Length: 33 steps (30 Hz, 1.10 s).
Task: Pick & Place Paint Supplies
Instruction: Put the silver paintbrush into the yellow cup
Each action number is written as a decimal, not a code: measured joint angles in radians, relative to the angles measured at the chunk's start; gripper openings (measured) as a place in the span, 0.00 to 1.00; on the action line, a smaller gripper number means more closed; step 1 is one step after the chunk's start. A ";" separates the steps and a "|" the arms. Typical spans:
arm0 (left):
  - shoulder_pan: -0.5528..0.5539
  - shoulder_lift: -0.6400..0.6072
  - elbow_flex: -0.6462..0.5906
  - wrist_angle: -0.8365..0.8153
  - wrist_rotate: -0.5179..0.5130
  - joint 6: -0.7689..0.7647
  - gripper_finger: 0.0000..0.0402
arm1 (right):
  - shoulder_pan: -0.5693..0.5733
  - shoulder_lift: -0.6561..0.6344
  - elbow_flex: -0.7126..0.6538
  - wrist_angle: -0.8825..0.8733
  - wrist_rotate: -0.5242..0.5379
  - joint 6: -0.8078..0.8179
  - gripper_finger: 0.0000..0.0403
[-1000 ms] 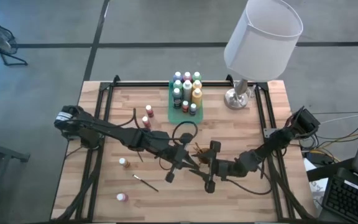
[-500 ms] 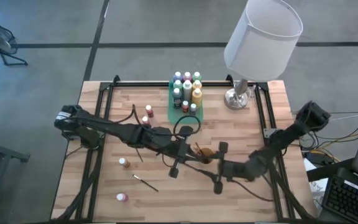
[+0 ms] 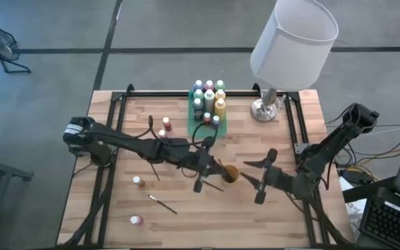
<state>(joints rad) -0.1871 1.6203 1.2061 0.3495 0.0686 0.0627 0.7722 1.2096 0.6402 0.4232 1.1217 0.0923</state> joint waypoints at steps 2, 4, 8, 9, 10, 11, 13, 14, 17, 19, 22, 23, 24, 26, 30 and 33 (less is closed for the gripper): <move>0.013 0.009 -0.007 0.001 0.000 -0.010 0.00 | 0.000 -0.023 -0.024 0.000 0.037 0.040 0.43; 0.022 0.023 -0.018 0.029 0.001 -0.027 0.00 | 0.000 -0.047 -0.045 0.002 0.066 0.070 0.42; 0.030 0.047 -0.039 0.053 0.001 -0.040 0.00 | 0.000 -0.085 -0.088 0.013 0.080 0.100 0.40; 0.031 0.053 -0.046 0.058 0.001 -0.043 0.00 | 0.000 -0.091 -0.097 0.015 0.080 0.105 0.40; 0.032 0.061 -0.050 0.066 0.001 -0.048 0.00 | 0.000 -0.095 -0.104 0.023 0.080 0.114 0.39; 0.032 0.073 -0.050 0.085 0.001 -0.055 0.00 | 0.000 -0.101 -0.110 0.027 0.080 0.116 0.38; 0.032 0.101 -0.050 0.114 0.005 -0.065 0.00 | 0.000 -0.111 -0.118 0.031 0.083 0.119 0.37; 0.033 0.117 -0.050 0.124 0.012 -0.071 0.00 | 0.000 -0.113 -0.121 0.033 0.084 0.119 0.36; 0.036 0.158 -0.050 0.148 0.023 -0.093 0.00 | 0.000 -0.116 -0.125 0.037 0.085 0.119 0.34; 0.037 0.176 -0.050 0.160 0.023 -0.100 0.00 | 0.000 -0.116 -0.127 0.040 0.086 0.119 0.33; 0.037 0.189 -0.050 0.161 0.022 -0.113 0.00 | 0.000 -0.114 -0.128 0.040 0.086 0.118 0.32; 0.037 0.190 -0.050 0.160 0.022 -0.115 0.00 | 0.000 -0.115 -0.128 0.040 0.086 0.118 0.32; 0.037 0.190 -0.050 0.159 0.022 -0.117 0.00 | 0.000 -0.115 -0.128 0.040 0.086 0.118 0.32; 0.037 0.190 -0.050 0.156 0.022 -0.119 0.00 | 0.000 -0.115 -0.128 0.039 0.086 0.118 0.31; 0.037 0.190 -0.050 0.131 0.010 -0.119 0.00 | 0.000 -0.115 -0.128 0.039 0.086 0.118 0.30; 0.037 0.190 -0.050 0.114 -0.023 -0.119 0.00 | 0.000 -0.115 -0.128 0.040 0.086 0.118 0.29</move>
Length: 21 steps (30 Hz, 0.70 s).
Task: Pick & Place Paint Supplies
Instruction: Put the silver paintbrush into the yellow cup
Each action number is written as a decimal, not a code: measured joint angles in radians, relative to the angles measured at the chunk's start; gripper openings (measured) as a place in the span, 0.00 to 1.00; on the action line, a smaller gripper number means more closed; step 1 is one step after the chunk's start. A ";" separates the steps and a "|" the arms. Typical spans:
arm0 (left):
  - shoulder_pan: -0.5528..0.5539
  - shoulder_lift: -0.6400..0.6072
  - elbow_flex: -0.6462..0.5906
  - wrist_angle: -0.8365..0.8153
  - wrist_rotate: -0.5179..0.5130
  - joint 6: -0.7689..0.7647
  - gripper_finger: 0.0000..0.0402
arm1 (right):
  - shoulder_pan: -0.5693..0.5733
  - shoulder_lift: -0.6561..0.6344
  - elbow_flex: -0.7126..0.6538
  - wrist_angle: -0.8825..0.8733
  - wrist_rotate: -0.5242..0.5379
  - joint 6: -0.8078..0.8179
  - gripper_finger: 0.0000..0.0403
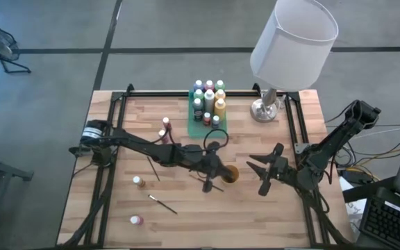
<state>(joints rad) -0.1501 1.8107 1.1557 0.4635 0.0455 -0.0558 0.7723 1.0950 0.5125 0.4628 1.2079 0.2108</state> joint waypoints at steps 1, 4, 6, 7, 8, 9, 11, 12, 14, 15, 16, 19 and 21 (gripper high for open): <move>0.000 0.000 0.000 -0.010 -0.005 0.001 0.00 | 0.000 0.000 0.000 0.000 0.000 0.000 0.28; 0.000 0.000 0.000 -0.032 -0.012 0.001 0.00 | 0.000 0.000 0.000 0.000 0.000 0.000 0.27; 0.000 0.000 0.000 -0.038 -0.013 0.001 0.00 | 0.000 0.000 0.000 0.000 0.000 0.000 0.26; 0.000 0.000 0.000 -0.042 -0.013 0.001 0.00 | 0.000 0.000 0.000 0.000 0.000 0.000 0.25; 0.000 0.000 0.000 -0.047 -0.013 0.001 0.00 | 0.000 0.000 0.000 0.000 0.000 0.000 0.25; 0.000 0.000 0.000 -0.052 -0.013 0.001 0.00 | 0.000 0.000 0.000 0.000 -0.001 0.000 0.24; 0.000 0.000 0.000 -0.064 -0.013 0.001 0.01 | 0.000 0.000 0.000 0.000 -0.001 0.000 0.23; 0.000 0.000 0.000 -0.067 -0.013 0.000 0.01 | 0.000 0.000 0.000 0.000 -0.001 0.000 0.23; 0.000 0.000 0.000 -0.072 -0.013 -0.002 0.04 | 0.000 0.000 0.000 -0.001 -0.001 -0.001 0.22; 0.000 0.000 0.000 -0.072 -0.013 -0.003 0.06 | 0.000 0.000 0.000 -0.001 -0.001 0.000 0.21; 0.000 0.000 0.000 -0.071 -0.013 -0.002 0.08 | 0.000 0.000 0.000 -0.001 -0.001 0.000 0.21; 0.000 0.000 0.001 -0.073 -0.011 0.005 0.15 | 0.000 0.000 0.000 -0.001 -0.001 -0.001 0.19; 0.000 0.000 0.006 -0.077 0.000 0.010 0.20 | 0.000 0.000 0.000 -0.001 -0.001 -0.001 0.19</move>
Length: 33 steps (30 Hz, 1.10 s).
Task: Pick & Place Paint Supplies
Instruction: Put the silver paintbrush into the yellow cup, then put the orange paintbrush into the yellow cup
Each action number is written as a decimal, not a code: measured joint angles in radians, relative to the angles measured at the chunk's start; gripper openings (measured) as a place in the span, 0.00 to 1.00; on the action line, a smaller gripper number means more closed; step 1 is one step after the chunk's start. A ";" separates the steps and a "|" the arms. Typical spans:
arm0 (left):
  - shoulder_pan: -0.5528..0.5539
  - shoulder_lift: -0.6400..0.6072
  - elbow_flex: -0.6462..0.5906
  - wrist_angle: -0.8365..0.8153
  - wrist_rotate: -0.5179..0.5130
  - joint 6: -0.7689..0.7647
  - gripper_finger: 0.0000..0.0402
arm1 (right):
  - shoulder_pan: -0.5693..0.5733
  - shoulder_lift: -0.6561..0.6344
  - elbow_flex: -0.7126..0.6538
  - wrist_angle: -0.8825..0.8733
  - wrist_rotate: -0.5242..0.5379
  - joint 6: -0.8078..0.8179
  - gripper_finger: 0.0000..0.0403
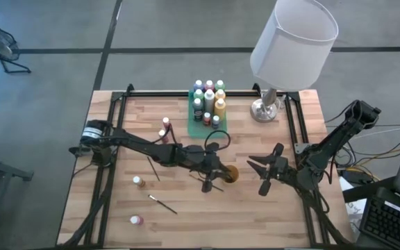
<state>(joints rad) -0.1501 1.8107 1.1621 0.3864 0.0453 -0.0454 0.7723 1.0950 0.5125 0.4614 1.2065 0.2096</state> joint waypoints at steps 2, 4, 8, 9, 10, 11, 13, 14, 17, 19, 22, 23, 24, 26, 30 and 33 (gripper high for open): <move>0.000 0.000 0.008 -0.002 0.017 0.002 0.25 | 0.000 0.000 0.000 0.000 0.000 0.000 0.18; 0.000 -0.006 0.018 -0.022 0.024 0.002 0.30 | 0.000 0.000 0.000 0.000 -0.001 0.000 0.17; 0.000 -0.027 0.041 -0.091 0.026 0.003 0.38 | 0.000 0.000 0.000 -0.001 -0.002 0.000 0.17; 0.000 -0.033 0.047 -0.108 0.026 0.007 0.40 | 0.000 0.000 0.000 -0.001 -0.002 0.000 0.17; 0.000 -0.046 0.052 -0.123 0.027 0.017 0.41 | 0.000 0.000 0.000 -0.001 -0.002 0.000 0.17; 0.000 -0.061 0.053 -0.140 0.027 0.027 0.41 | 0.000 0.000 0.000 -0.001 -0.002 0.000 0.18; 0.000 -0.101 0.055 -0.163 0.027 0.049 0.42 | 0.000 0.000 0.000 -0.001 -0.002 0.000 0.19; 0.000 -0.124 0.056 -0.183 0.027 0.059 0.42 | 0.000 0.000 -0.001 -0.001 -0.002 0.000 0.20; 0.000 -0.206 0.056 -0.250 0.027 0.078 0.42 | 0.000 0.000 -0.003 -0.002 -0.004 0.000 0.23; 0.000 -0.259 0.055 -0.297 0.027 0.079 0.42 | 0.000 0.001 -0.004 -0.001 -0.005 0.000 0.25; 0.000 -0.338 0.049 -0.382 0.025 0.078 0.42 | 0.000 0.001 -0.005 -0.001 -0.005 0.000 0.27; -0.001 -0.362 0.048 -0.411 0.025 0.078 0.42 | 0.000 0.001 -0.005 -0.001 -0.005 0.000 0.28; -0.001 -0.384 0.046 -0.448 0.024 0.077 0.42 | 0.000 0.001 -0.005 -0.001 -0.005 0.000 0.29; -0.001 -0.424 0.045 -0.534 0.022 0.077 0.42 | 0.000 0.001 -0.005 -0.001 -0.005 0.000 0.30; -0.001 -0.477 0.045 -0.718 0.008 0.073 0.42 | 0.000 0.001 -0.005 0.000 -0.005 0.000 0.33; -0.002 -0.487 0.044 -0.862 -0.004 0.072 0.42 | 0.000 0.001 -0.005 -0.001 -0.005 0.000 0.35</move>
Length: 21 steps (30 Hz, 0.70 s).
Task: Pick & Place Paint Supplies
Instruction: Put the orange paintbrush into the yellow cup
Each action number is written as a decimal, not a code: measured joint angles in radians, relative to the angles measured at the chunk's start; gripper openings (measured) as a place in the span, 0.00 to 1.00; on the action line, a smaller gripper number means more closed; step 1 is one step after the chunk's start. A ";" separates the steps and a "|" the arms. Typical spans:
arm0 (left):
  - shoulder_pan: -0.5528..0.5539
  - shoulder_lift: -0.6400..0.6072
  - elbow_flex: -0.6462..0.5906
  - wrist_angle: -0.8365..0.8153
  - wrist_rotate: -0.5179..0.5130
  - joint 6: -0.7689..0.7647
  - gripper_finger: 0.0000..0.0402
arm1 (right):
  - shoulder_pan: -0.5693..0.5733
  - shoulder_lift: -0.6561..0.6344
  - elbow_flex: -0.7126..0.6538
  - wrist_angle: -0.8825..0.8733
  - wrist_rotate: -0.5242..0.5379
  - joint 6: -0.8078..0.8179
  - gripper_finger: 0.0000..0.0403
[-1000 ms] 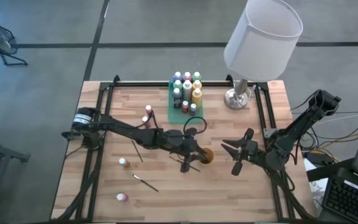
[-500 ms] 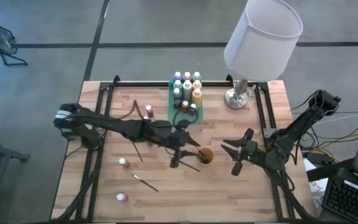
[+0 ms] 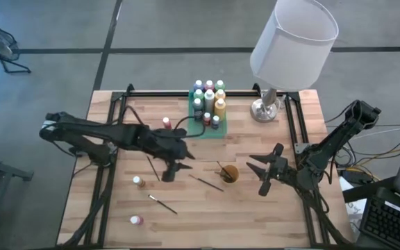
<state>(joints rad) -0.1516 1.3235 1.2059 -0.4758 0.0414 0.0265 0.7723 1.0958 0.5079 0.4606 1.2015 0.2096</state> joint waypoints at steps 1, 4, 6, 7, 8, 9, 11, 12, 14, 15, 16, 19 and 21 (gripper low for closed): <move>0.000 0.000 -0.003 -0.044 0.000 0.000 0.42 | 0.000 0.000 0.000 0.001 0.000 0.000 0.35; -0.001 0.002 -0.049 -0.083 0.000 -0.003 0.42 | 0.000 0.000 0.000 0.000 0.000 0.000 0.37; -0.004 0.005 -0.106 -0.067 0.000 -0.003 0.42 | 0.000 0.000 0.000 0.000 0.000 0.000 0.38; -0.006 0.007 -0.137 -0.049 0.000 -0.002 0.42 | 0.000 0.000 0.000 0.000 0.000 0.000 0.38; -0.007 0.008 -0.172 -0.033 0.000 0.001 0.42 | 0.000 0.000 0.000 0.000 0.000 0.000 0.39; -0.008 0.008 -0.209 -0.013 0.000 0.002 0.42 | 0.000 0.000 0.000 0.001 0.000 0.000 0.39; -0.008 0.008 -0.282 0.060 0.000 0.002 0.42 | 0.000 0.000 -0.003 0.001 0.000 0.000 0.40; -0.008 0.008 -0.319 0.103 0.000 0.002 0.42 | 0.000 0.000 -0.004 0.000 0.000 0.000 0.40; -0.007 0.010 -0.382 0.185 0.000 0.003 0.42 | -0.001 0.000 -0.005 0.000 0.000 0.001 0.40; -0.007 0.013 -0.408 0.231 0.000 0.006 0.42 | -0.001 0.000 -0.005 0.000 0.000 0.000 0.40; -0.007 0.016 -0.431 0.273 0.000 0.008 0.42 | -0.001 0.000 -0.005 0.000 0.000 0.000 0.39; -0.007 0.029 -0.485 0.365 0.000 0.018 0.40 | -0.001 0.000 -0.005 0.000 0.000 0.006 0.37; -0.007 0.043 -0.508 0.422 0.001 0.021 0.39 | 0.000 0.005 -0.005 0.001 0.001 0.013 0.35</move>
<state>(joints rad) -0.1585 1.3668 0.6983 -0.0540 0.0421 0.0479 0.7719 1.1009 0.5030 0.4620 1.2022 0.2222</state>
